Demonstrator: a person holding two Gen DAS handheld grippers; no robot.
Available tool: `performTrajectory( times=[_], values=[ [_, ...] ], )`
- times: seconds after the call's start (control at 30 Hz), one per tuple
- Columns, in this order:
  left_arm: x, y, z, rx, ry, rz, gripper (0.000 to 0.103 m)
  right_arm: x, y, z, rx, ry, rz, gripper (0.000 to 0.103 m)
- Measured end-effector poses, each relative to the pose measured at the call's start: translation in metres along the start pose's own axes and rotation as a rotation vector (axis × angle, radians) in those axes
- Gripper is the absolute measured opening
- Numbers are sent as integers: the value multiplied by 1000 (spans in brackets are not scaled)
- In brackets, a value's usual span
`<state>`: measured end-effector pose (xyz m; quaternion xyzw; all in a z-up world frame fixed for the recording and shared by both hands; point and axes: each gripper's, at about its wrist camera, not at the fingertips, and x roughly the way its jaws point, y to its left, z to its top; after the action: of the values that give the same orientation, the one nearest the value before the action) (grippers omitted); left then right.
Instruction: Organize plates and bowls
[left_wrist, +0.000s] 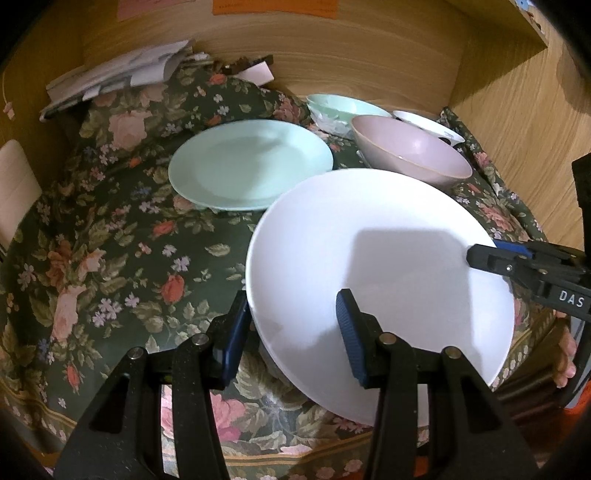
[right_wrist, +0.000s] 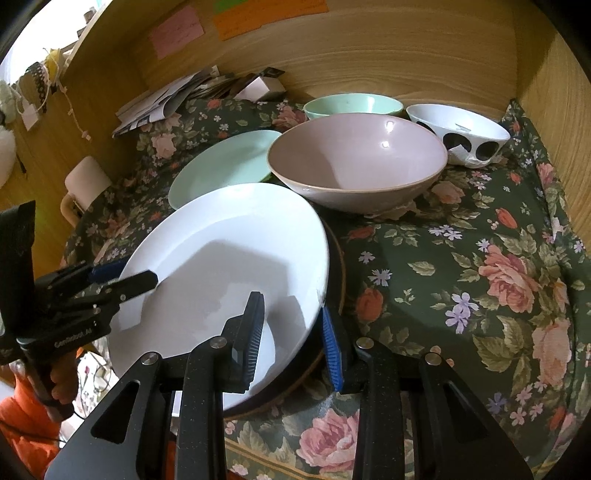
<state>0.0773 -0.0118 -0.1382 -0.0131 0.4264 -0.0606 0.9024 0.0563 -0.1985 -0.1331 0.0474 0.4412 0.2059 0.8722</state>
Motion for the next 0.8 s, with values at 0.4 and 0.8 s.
performTrajectory(
  times=[0.4,0.8],
  values=[
    [-19,5,10,19,-92,50,64,-9,-7,-1,-21,-29,-111,29],
    [-60,26,51,14,-261,120,92,-51,26,44,-107,-216,-77,48]
  ],
)
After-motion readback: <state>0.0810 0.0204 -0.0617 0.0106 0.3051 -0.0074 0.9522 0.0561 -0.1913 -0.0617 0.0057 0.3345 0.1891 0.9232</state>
